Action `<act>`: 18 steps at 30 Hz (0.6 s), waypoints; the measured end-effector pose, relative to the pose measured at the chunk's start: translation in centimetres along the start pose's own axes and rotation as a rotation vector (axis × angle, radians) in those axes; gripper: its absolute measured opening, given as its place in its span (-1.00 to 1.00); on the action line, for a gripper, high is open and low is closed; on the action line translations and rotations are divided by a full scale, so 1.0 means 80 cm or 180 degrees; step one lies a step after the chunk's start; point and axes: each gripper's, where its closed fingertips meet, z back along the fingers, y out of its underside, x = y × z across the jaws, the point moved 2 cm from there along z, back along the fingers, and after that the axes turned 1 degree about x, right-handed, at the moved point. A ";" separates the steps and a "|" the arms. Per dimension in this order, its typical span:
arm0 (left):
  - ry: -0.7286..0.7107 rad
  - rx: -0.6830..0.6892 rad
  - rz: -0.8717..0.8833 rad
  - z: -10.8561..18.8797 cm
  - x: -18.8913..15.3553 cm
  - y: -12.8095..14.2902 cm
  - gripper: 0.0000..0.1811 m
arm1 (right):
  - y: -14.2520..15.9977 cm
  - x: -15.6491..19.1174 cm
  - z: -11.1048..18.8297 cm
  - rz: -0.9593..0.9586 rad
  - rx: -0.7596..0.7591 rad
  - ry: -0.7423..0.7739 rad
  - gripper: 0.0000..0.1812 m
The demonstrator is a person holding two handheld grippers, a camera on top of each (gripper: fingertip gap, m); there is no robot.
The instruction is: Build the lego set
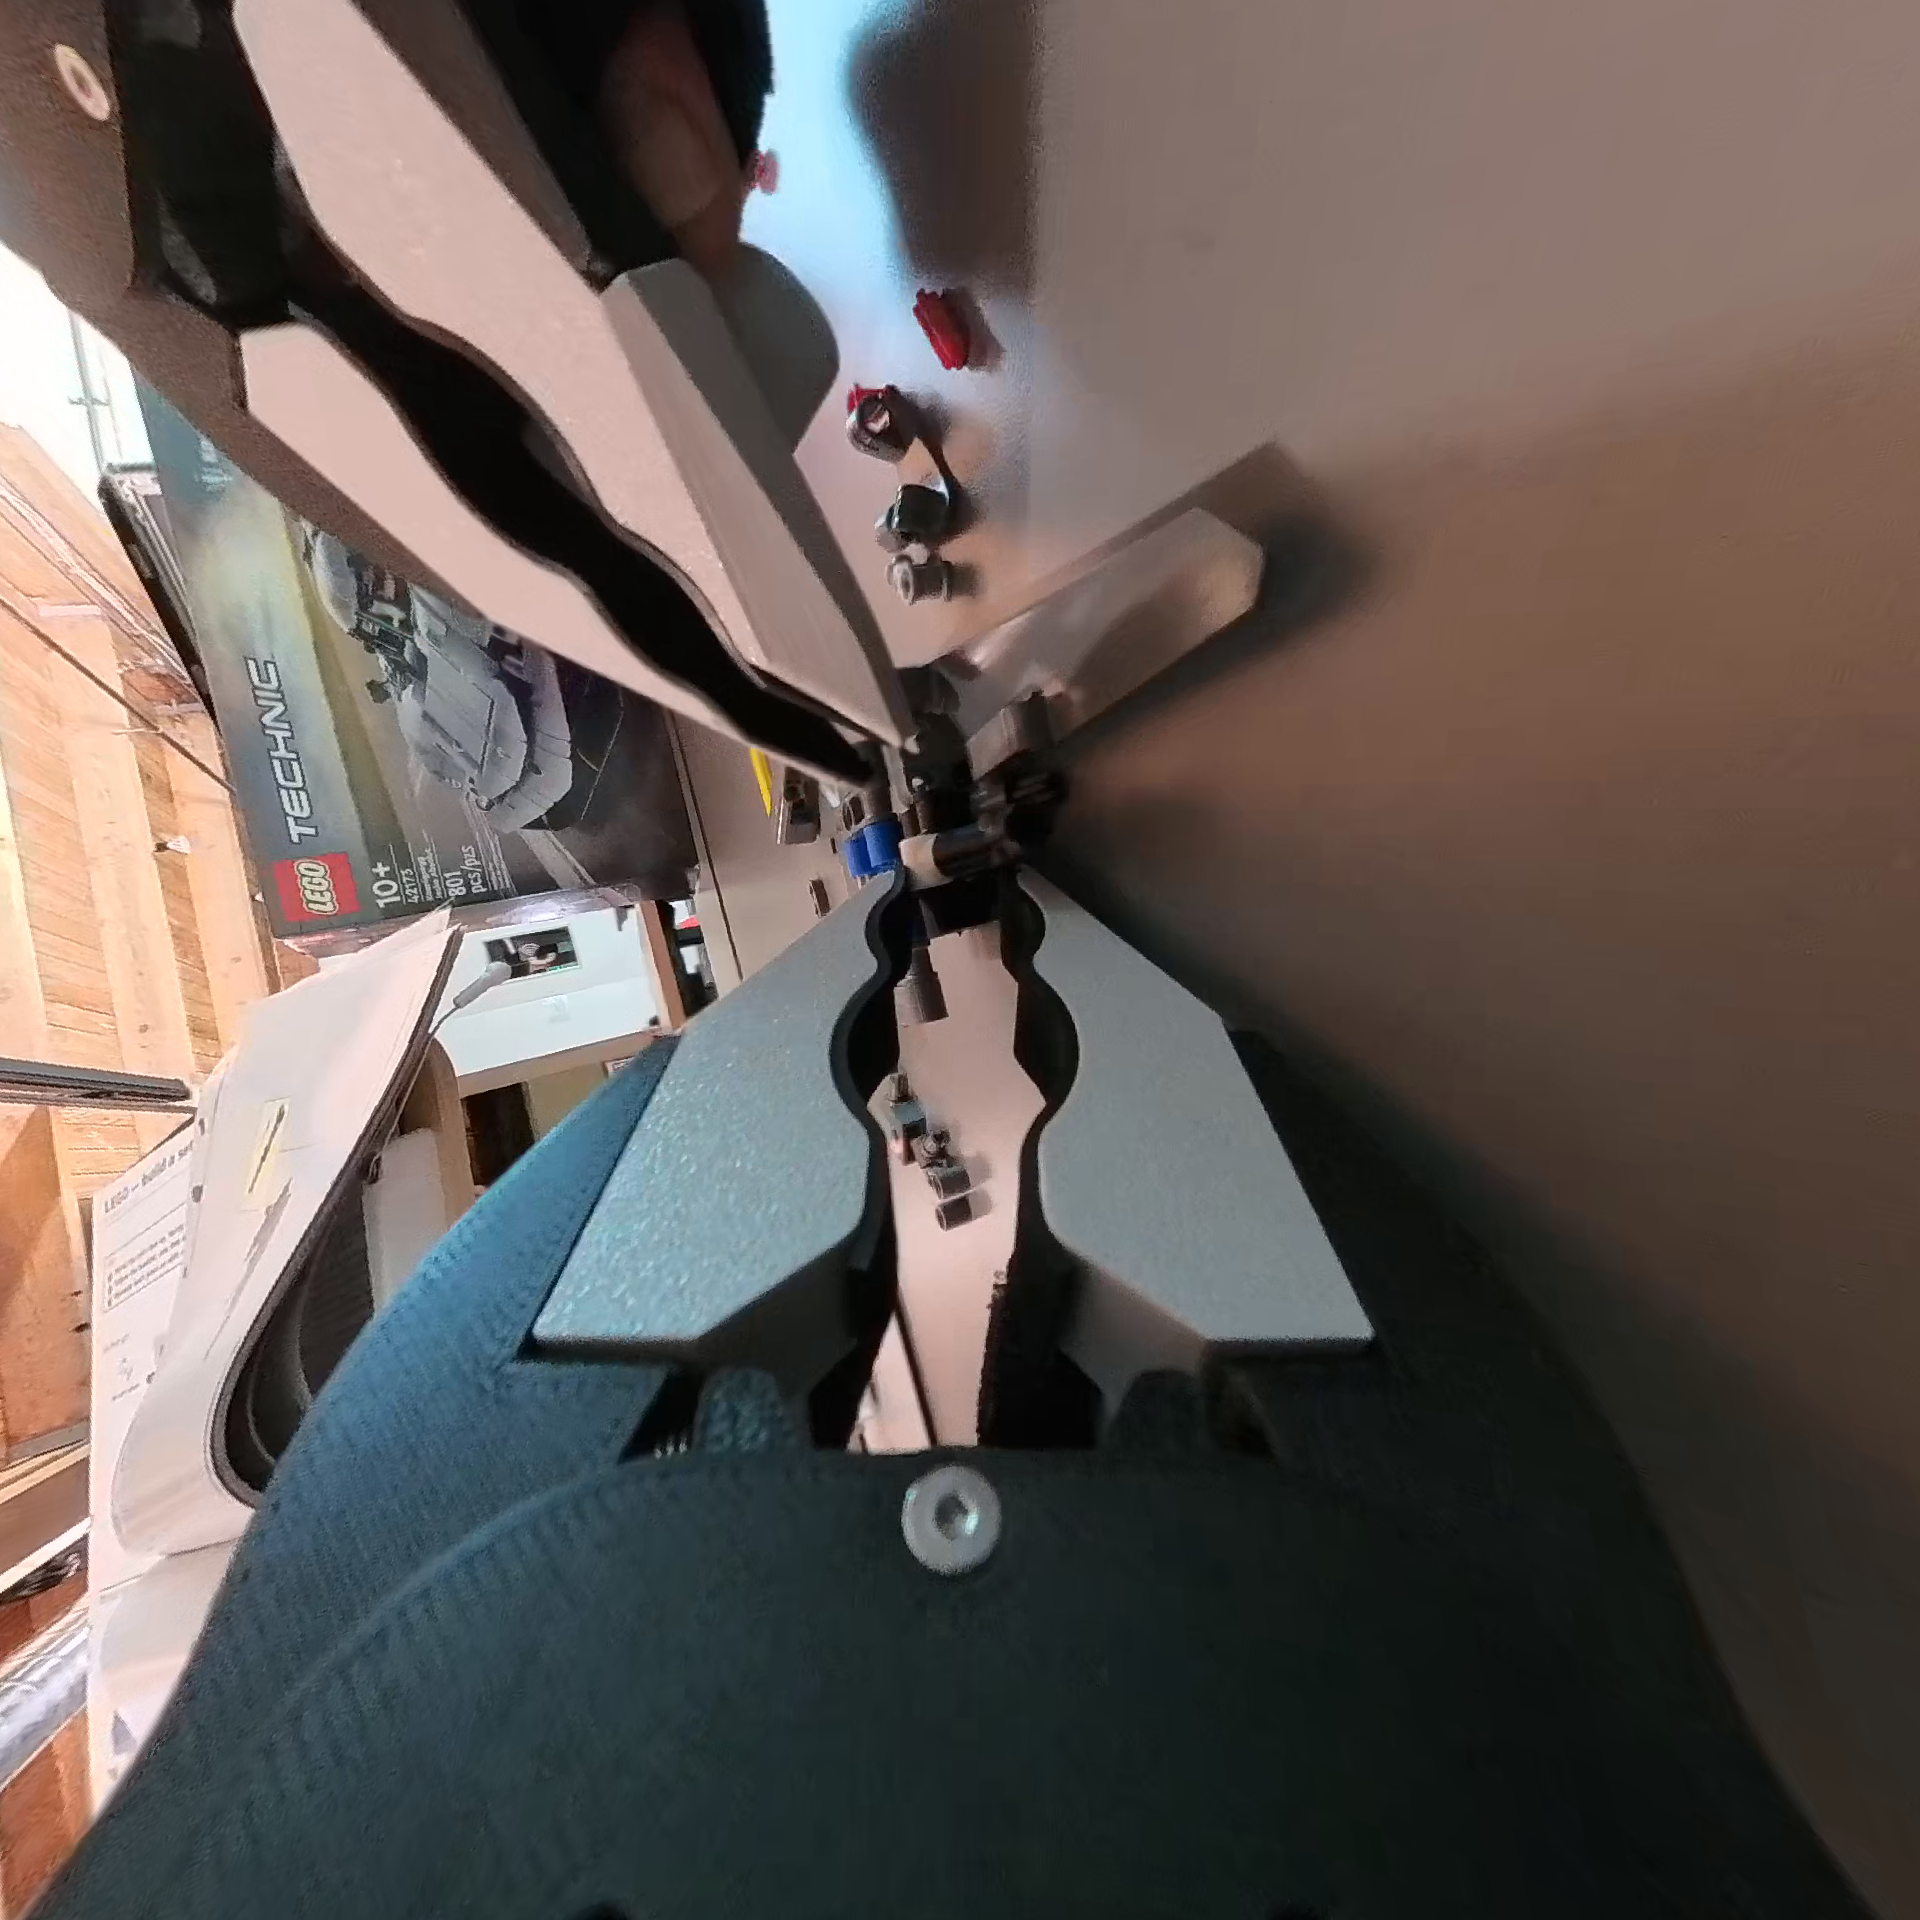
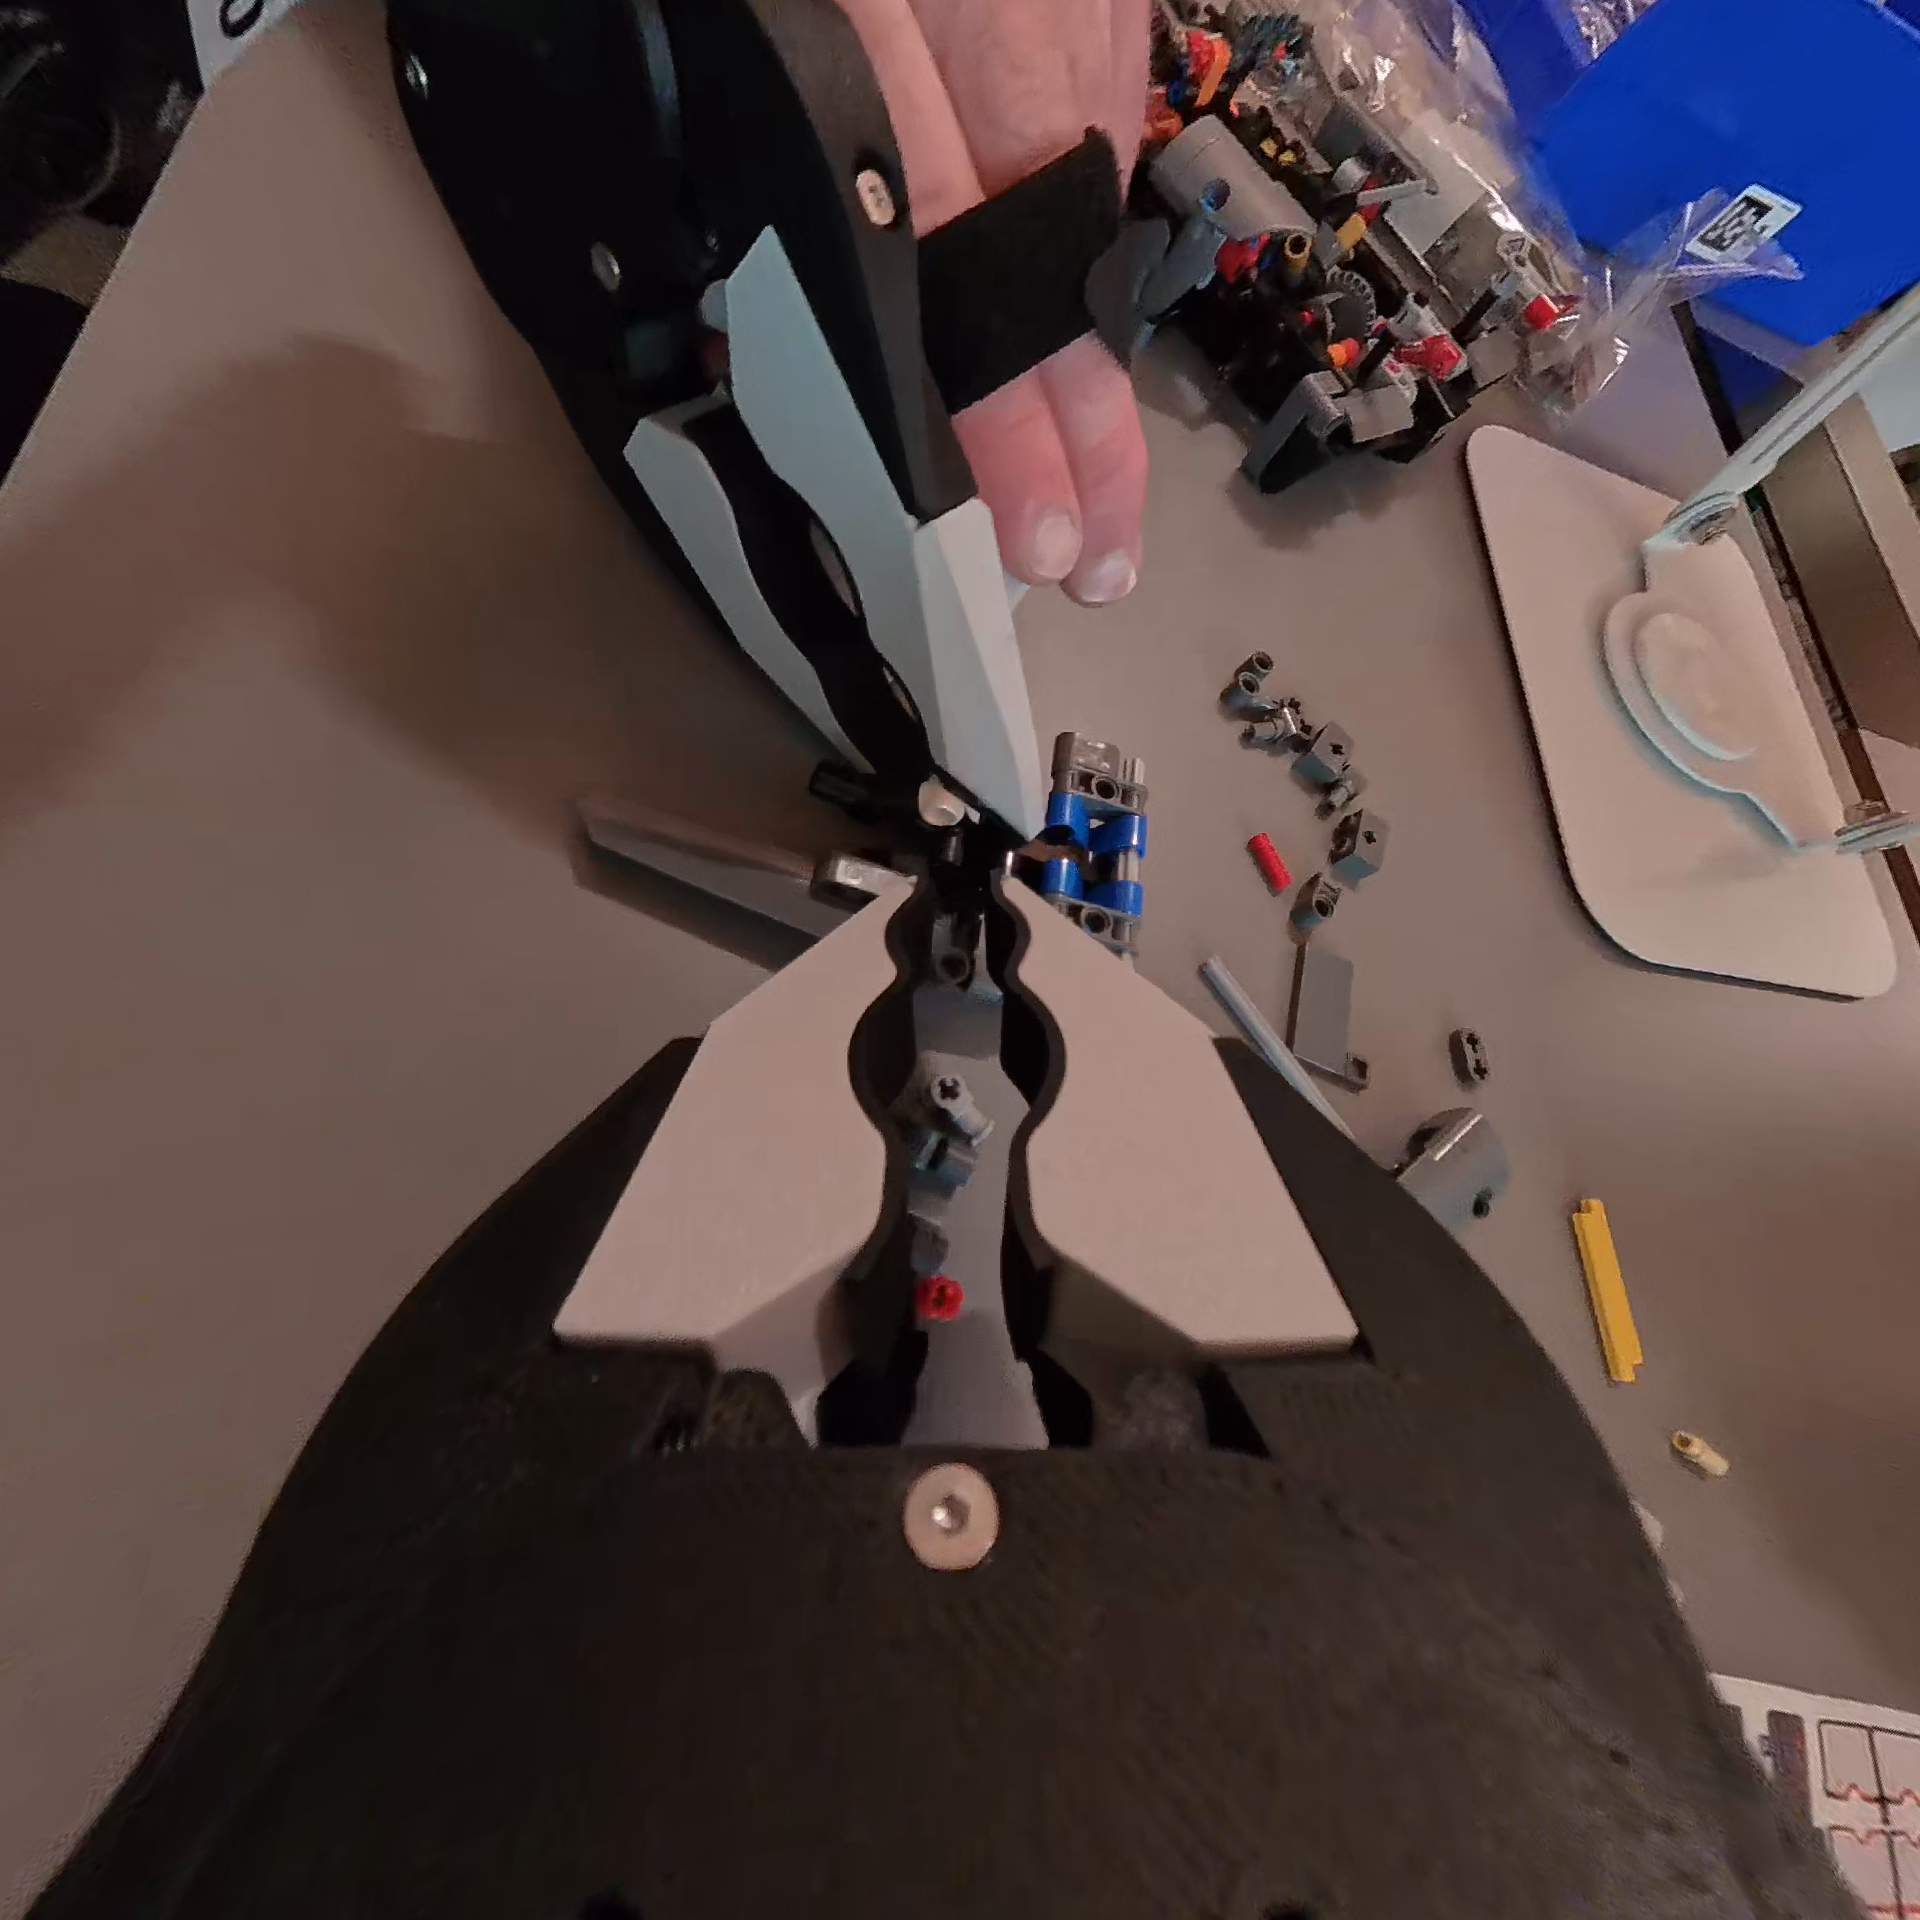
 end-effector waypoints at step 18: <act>-0.0217 0.0136 -0.0382 0.001 0.000 0.000 -0.86 | -0.001 0.003 -0.014 0.0006 0.0152 0.0142 -0.97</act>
